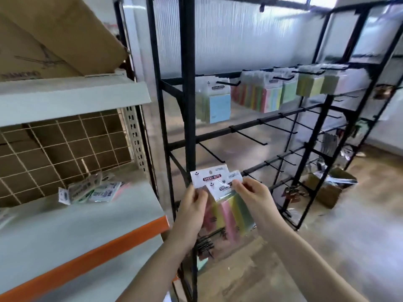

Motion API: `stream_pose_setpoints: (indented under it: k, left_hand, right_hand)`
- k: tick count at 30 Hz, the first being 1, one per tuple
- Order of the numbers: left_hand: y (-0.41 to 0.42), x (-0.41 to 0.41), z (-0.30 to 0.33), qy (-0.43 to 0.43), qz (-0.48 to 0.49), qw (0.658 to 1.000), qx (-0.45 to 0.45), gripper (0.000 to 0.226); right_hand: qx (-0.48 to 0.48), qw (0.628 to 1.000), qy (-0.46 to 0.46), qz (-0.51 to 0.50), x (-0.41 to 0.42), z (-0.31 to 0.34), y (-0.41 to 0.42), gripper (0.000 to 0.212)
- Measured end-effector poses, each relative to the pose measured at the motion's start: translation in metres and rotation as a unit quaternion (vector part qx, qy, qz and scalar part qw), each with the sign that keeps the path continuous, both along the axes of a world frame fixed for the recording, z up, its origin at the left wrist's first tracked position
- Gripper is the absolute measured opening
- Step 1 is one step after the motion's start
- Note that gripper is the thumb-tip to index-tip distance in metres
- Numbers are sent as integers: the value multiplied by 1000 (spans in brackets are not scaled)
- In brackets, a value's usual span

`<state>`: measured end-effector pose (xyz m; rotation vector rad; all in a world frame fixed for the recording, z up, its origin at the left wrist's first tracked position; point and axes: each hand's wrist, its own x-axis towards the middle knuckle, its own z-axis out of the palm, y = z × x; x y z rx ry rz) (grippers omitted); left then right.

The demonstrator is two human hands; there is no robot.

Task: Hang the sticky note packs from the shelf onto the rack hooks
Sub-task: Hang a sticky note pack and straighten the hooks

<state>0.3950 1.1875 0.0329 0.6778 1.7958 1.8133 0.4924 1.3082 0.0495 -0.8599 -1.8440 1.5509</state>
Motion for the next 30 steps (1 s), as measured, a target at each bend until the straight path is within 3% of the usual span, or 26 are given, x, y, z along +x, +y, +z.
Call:
stream_pose_setpoints:
  k: [8,14,22,26,30]
  left_hand:
    - [101,7,20,0,-67,996,52,13]
    - [188,-3,38,82,-90,992,44,16]
    - [301,-19,64,71,-130,987,59,25]
    - [341,-18,79,109,-75,986,97,31]
    - [354,-14,97,115,-45,979,161,24]
  right_hand:
    - [-8,996,75,-52,17,19,89,21]
    - [27,998,32,-36,13,37,173,23]
    - [12,998,58,3,4,69,280,12]
    - [20,995,102,10,2,78,318,9]
    - [67,988,138,32,-10,91,334,23]
